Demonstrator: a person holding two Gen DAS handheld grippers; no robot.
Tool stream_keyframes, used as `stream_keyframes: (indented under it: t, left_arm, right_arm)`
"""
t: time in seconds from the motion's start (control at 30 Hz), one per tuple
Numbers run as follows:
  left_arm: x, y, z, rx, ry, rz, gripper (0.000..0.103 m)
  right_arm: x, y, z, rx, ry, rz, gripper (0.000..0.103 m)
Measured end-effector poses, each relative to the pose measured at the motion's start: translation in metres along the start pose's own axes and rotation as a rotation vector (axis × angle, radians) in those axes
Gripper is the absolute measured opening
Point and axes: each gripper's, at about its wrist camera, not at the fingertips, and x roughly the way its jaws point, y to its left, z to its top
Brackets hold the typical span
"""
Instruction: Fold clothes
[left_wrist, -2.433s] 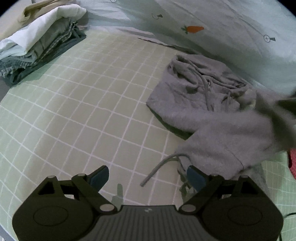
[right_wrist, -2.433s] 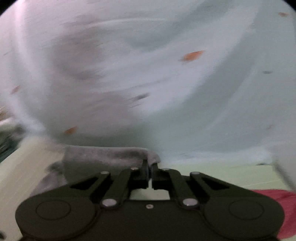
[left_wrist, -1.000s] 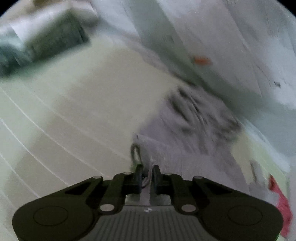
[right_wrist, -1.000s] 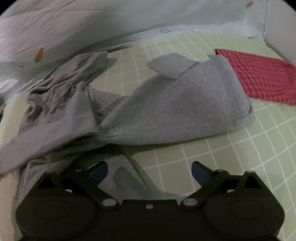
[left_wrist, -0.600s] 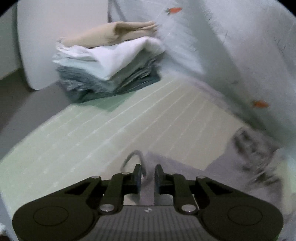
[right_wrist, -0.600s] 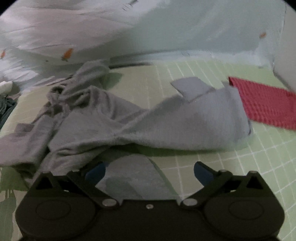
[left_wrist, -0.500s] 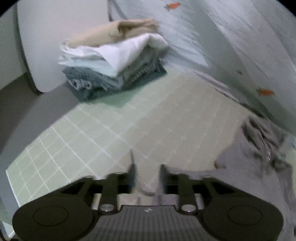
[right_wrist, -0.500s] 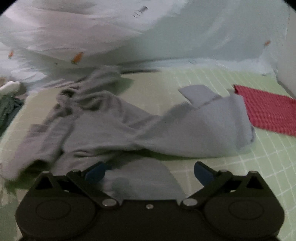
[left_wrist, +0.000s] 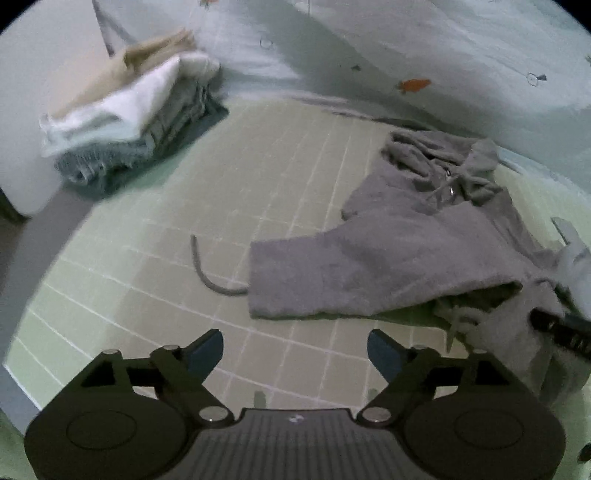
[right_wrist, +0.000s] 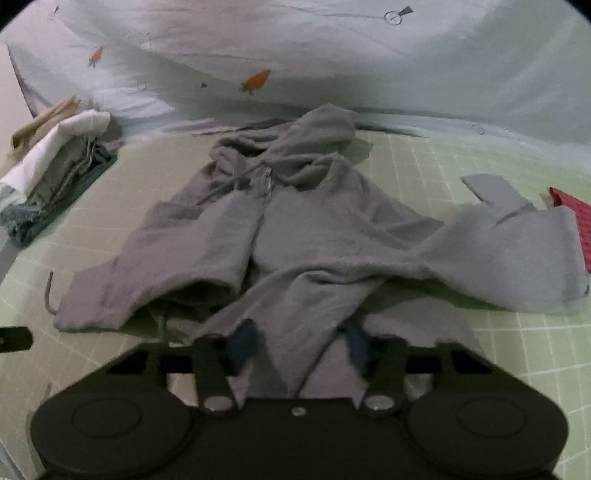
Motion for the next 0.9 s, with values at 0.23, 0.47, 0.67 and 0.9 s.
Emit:
stream_keyframes:
  t: [0.23,0.47,0.67,0.9]
  left_arm:
    - [0.000,0.005,0.000,-0.025,0.007,0.012,0.087]
    - [0.003,-0.017,0.003,-0.010,0.014,-0.004,0.087]
    - [0.019,-0.040,0.007,-0.024,0.063,-0.038,0.087]
    - [0.022,-0.057,0.007,-0.009,0.070,-0.040,0.087]
  right_arm:
    - [-0.029,-0.028,0.009,0.092,-0.094,0.126,0.019]
    - [-0.096,-0.081,0.065,0.215,-0.369,0.154,0.000]
    - [-0.093,-0.113,0.094,0.156,-0.332,-0.001,0.004]
    - [-0.054,-0.080,0.052,0.124,-0.160,0.040,0.051]
